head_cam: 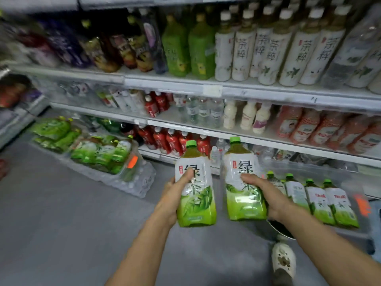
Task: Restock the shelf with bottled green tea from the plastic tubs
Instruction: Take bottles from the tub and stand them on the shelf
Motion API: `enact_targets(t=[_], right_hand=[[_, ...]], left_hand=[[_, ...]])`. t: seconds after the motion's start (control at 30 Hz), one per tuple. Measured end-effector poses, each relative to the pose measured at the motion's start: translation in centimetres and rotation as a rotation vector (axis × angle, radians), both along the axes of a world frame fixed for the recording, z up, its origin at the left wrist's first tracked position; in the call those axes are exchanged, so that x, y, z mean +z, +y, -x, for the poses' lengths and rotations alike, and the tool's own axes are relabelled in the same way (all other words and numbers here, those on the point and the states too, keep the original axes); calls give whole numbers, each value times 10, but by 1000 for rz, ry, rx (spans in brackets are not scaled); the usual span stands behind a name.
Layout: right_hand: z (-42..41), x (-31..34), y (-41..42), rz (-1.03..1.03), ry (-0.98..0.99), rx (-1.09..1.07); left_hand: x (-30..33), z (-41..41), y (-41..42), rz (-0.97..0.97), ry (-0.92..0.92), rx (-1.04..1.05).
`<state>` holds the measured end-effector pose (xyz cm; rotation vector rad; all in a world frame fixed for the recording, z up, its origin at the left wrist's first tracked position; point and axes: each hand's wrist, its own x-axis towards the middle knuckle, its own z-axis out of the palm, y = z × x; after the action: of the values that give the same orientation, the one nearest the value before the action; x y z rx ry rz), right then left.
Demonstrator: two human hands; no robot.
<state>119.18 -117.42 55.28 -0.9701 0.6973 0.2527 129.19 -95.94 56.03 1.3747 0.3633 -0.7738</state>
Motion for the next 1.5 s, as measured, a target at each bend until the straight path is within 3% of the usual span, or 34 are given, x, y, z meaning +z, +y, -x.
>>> enact_targets(t=[0.3,0.7,1.13,1.5], right_hand=[[-81,103,122,-119,-220,80],[-258,173,205,4,-417,243],[-481,245,330,167,-532,230],[-652,305,490,287,-693,127]], left_hand=[[99,-57,131,122,-108,122],[178,-214,228,104,-288,202],[256,-407,361,125,-422,332],[314,-610,523,159,-579,134]])
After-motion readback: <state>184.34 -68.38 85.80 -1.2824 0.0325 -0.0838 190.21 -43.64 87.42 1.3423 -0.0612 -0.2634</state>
